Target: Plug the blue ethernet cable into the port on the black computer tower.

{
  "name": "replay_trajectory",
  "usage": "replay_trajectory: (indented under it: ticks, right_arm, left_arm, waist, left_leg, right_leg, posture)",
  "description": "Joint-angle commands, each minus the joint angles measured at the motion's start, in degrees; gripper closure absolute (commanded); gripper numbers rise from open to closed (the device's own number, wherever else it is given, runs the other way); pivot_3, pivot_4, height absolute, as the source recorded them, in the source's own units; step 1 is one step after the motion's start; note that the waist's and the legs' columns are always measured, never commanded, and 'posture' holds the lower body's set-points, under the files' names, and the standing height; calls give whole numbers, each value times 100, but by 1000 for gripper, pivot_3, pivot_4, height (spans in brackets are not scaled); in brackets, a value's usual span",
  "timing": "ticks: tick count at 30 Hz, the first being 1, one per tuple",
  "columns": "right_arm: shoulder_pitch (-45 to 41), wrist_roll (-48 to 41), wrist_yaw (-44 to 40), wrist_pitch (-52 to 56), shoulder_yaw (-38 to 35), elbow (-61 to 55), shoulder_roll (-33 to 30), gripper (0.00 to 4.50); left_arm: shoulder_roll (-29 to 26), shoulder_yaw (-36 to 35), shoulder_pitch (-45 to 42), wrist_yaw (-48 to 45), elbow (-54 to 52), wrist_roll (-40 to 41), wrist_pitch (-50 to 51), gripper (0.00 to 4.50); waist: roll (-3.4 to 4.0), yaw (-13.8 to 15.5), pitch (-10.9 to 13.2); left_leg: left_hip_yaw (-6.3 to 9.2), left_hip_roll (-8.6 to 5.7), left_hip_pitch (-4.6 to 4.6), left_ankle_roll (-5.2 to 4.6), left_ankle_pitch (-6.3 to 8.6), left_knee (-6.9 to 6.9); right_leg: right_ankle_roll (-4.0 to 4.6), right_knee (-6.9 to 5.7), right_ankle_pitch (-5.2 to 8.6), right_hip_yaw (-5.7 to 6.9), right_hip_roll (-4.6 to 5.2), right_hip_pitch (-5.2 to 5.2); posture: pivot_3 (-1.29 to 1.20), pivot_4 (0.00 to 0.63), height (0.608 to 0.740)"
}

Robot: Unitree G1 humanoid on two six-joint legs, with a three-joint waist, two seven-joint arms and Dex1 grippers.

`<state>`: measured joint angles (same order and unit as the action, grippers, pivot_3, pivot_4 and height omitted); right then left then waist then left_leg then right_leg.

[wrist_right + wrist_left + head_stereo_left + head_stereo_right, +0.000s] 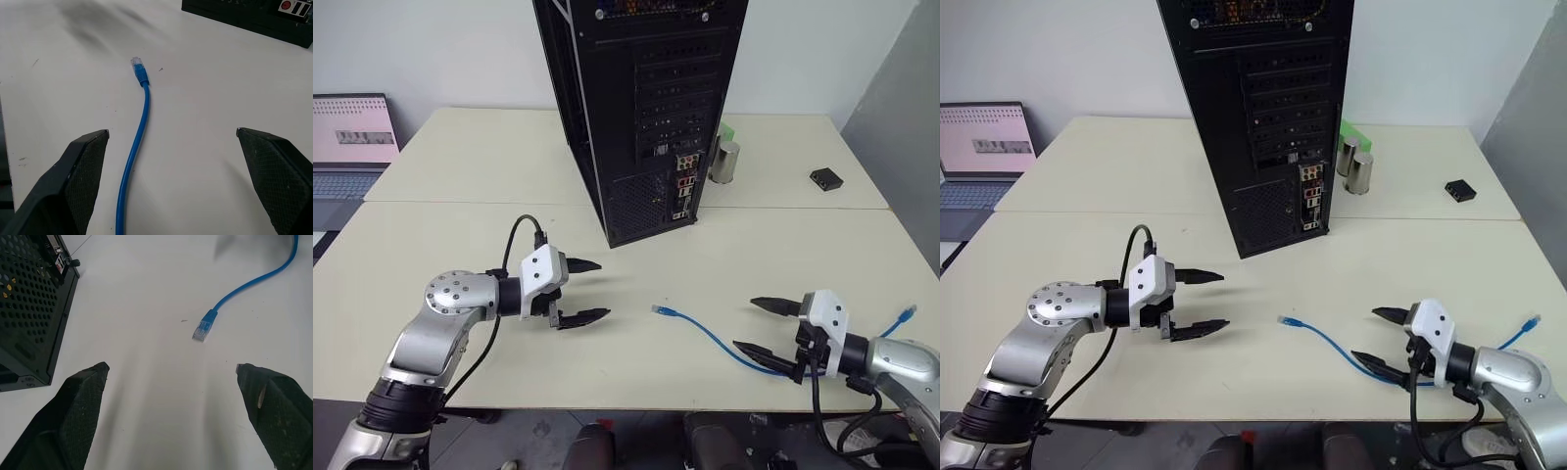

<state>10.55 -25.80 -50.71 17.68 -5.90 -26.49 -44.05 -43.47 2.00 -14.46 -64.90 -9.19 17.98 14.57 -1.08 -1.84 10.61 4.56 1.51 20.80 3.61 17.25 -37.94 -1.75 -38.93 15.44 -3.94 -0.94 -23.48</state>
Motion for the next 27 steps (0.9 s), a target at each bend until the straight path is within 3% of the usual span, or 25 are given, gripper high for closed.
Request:
replay_trajectory:
  ticks: [1, 13, 27]
  right_arm:
    - [-35, 47, -23, -111, -37, -65, 31, 79]
    - [-156, 25, 95, 27, 24, -193, 92, 79]
    - [-1236, 940, 834, 389, 1374, 210, 850, 79]
  left_arm:
    - [-13, -79, 85, -45, -282, 187, 1, 24]
    - [141, -45, 258, 110, -430, 155, -45, 24]
    - [-15, 203, 236, -464, -58, -83, -724, 24]
  waist:
    - [0, 0, 0]
    - [0, 1, 0]
    - [0, -2, 0]
  left_leg:
    - [0, 0, 0, 0, 0, 0]
    - [1, 0, -1, 0, 0, -1]
    - [0, 0, -1, 0, 0, -2]
  right_leg:
    - [0, 0, 0, 0, 0, 0]
    - [2, -1, -1, 1, 0, 0]
    - [9, -2, -5, 1, -1, -1]
  posture:
    - [0, 150, 740]
    - [0, 150, 740]
    - [0, 150, 740]
